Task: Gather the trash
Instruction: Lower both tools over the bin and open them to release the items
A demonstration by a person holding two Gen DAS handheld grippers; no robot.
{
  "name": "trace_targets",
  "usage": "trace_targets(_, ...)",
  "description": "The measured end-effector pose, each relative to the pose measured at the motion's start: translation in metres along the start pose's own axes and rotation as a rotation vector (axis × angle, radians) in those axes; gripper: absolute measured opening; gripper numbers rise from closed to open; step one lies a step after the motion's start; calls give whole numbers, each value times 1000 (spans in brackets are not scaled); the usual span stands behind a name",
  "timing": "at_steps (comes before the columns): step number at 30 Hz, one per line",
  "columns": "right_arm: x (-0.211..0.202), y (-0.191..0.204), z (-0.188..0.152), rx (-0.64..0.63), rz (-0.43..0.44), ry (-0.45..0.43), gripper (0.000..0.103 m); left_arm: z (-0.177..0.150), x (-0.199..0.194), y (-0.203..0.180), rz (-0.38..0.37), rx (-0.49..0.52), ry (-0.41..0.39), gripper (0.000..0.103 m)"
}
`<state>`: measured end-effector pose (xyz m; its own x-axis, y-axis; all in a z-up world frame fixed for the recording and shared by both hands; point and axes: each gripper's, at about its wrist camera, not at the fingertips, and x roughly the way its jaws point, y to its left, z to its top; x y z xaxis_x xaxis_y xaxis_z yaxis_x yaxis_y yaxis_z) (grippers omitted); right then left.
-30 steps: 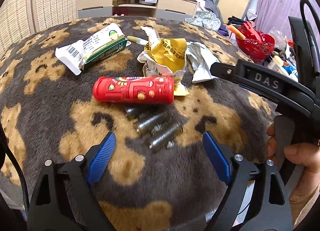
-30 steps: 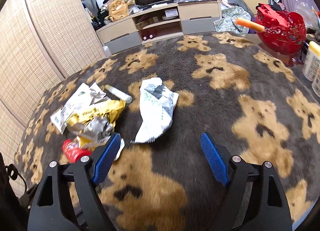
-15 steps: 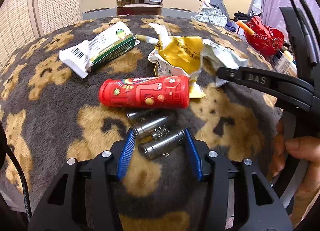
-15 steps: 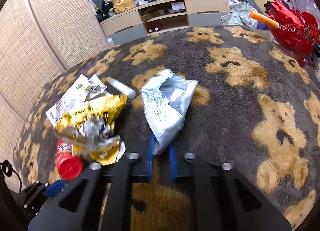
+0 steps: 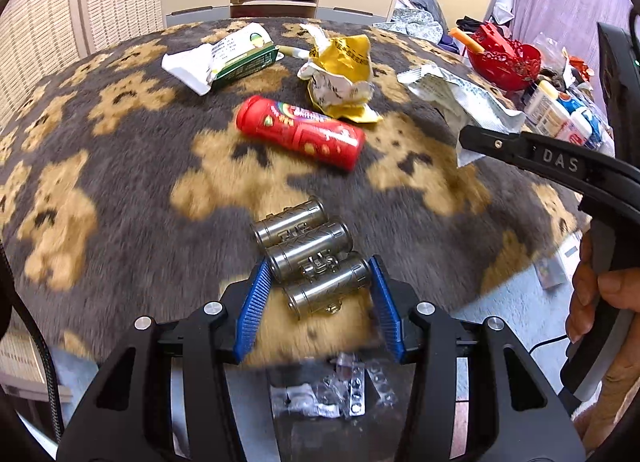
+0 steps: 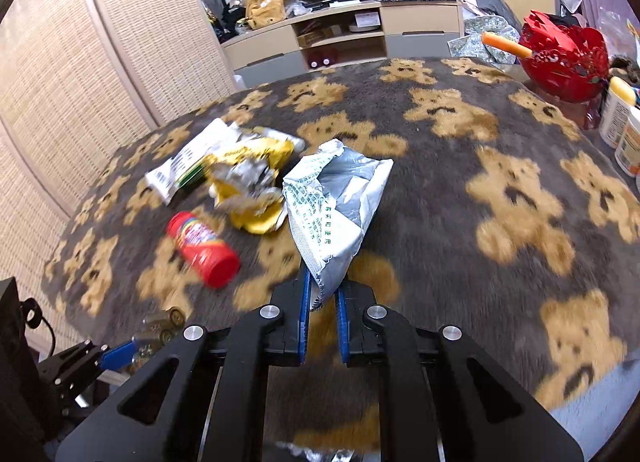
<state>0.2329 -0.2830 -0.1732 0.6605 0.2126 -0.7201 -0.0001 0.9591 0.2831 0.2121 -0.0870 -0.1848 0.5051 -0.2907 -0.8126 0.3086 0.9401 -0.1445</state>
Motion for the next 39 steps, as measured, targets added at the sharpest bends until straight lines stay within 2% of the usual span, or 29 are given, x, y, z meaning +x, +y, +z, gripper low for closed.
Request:
trace_targets(13,-66,16,-76,-29,24,20,13,-69,-49,-27,-44,70,-17,47)
trace_targets(22,-84,27,-145,-45,20,87,13,-120,-50,-30,-64,60,28,47)
trace_targets(30,-64,23,-189,5,28,190,13,-159,-33,-26,-54,52,95,48)
trace_targets(35,-40,21,-205,39,33,264,13,-171,-16,-20,-62,38,145,48)
trace_targets(39,-28,18,-208,59,28,286,13,-173,-5,-17,-75,30,171,48)
